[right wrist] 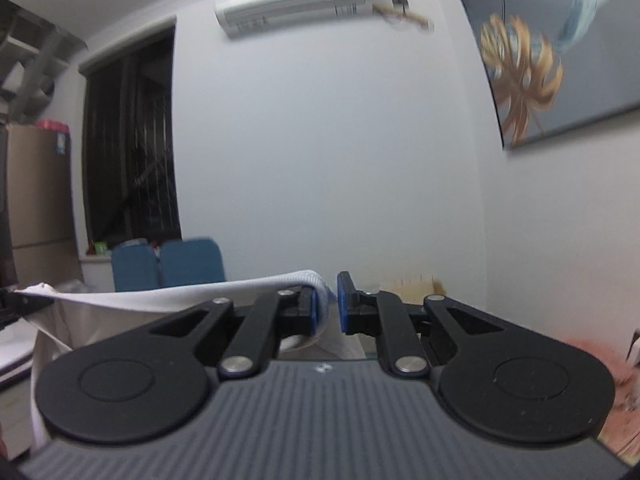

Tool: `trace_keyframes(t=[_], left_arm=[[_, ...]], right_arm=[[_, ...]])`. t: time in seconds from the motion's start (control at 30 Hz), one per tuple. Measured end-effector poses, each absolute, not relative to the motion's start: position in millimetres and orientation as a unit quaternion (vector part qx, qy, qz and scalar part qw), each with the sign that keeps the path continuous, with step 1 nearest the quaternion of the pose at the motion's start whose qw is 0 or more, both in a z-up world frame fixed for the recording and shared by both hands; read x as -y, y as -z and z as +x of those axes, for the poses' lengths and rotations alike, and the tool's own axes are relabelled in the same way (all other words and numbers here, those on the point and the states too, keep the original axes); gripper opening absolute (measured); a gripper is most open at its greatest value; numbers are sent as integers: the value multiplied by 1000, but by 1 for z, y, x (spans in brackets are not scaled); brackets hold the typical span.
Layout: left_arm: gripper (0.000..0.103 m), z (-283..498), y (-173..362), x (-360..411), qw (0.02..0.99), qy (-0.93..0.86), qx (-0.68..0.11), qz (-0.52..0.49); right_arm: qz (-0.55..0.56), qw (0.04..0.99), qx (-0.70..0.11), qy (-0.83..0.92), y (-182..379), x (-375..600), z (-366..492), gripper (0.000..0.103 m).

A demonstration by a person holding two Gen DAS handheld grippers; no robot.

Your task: Fold clothes

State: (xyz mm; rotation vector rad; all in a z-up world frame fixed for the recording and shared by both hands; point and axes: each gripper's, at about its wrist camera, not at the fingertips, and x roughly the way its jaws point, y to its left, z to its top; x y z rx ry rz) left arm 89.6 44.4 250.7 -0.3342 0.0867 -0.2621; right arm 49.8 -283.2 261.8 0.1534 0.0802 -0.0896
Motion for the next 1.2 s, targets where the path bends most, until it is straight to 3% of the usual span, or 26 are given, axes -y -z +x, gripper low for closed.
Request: trace_keyframes(t=[0.5,0.73,0.83,0.9,0.93,0.97,1.0,1.2], left_arm=[[5,451,130,-1,960,68,-230,-145],[9,514,220,10,947,54,-293,-120],[27,516,225,11,945,45,-300,-121],[51,513,217,11,944,38,-309,-113],[56,506,208,11,943,41,-313,-107],[67,501,200,11,942,48,-317,-102],[81,497,193,10,940,57,-323,-98],[93,441,144,-12,933,92,-333,-99]], right_arm=[[86,970,-216,73,70,317,400,13],[111,950,-286,56,166,331,470,14],[142,935,-321,47,178,336,478,17],[150,926,-343,42,181,334,478,46],[154,925,-344,36,179,334,473,56],[159,925,-344,29,176,334,468,73],[161,926,-341,22,171,333,462,81],[199,917,-345,-13,132,330,415,81]])
